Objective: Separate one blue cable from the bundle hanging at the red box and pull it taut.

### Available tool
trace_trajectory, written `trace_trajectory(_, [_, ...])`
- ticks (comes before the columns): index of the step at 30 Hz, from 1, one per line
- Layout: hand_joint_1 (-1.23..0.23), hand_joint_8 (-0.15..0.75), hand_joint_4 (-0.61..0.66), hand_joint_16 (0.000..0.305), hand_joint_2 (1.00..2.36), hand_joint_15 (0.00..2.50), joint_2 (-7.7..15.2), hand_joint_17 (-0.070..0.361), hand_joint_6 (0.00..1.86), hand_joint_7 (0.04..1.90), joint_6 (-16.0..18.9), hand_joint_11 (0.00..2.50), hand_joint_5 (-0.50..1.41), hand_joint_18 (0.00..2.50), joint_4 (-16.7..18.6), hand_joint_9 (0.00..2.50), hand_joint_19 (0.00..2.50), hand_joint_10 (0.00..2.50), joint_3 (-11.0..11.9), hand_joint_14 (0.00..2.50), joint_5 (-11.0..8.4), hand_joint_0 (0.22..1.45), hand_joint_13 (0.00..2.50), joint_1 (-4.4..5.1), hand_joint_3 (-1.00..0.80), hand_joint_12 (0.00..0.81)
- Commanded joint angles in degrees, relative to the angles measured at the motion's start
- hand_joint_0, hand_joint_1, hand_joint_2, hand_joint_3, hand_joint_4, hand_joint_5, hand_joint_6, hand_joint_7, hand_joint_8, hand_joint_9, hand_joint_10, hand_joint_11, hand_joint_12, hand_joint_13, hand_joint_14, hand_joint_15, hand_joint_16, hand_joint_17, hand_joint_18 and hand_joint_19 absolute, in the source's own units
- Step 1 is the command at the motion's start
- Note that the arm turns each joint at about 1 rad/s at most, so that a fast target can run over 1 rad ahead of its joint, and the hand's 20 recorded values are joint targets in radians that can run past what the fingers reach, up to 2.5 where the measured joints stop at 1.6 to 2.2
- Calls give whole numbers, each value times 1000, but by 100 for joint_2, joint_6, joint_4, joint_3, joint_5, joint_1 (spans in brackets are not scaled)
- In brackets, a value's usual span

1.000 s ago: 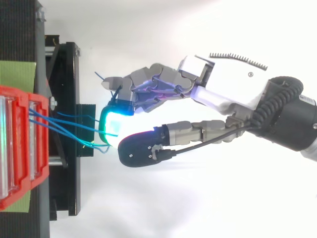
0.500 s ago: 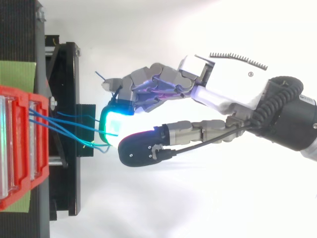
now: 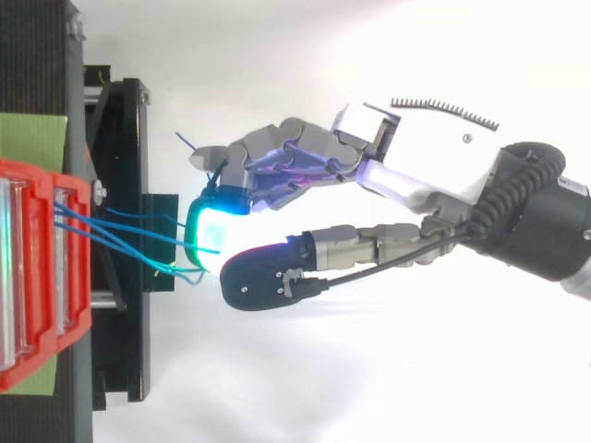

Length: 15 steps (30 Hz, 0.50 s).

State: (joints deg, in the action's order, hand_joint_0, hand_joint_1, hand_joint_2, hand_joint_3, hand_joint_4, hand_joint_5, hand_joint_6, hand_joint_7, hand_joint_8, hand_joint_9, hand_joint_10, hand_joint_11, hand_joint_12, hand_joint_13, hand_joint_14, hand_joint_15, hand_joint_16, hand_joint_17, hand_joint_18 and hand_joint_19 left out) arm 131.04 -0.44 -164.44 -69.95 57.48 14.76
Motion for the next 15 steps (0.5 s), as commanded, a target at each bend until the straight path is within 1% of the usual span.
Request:
trace_trajectory(1, [-741, 167, -178, 44, 1021, 267, 1, 99, 905, 1115, 0, 39, -169, 510, 0, 337, 497, 0, -1, 11, 0, 617, 526, 1, -178, 320])
trace_trajectory(15, [-742, 170, -180, 45, 1021, 269, 1, 100, 905, 1107, 0, 39, -169, 513, 0, 340, 504, 0, -1, 11, 0, 619, 522, 1, -183, 323])
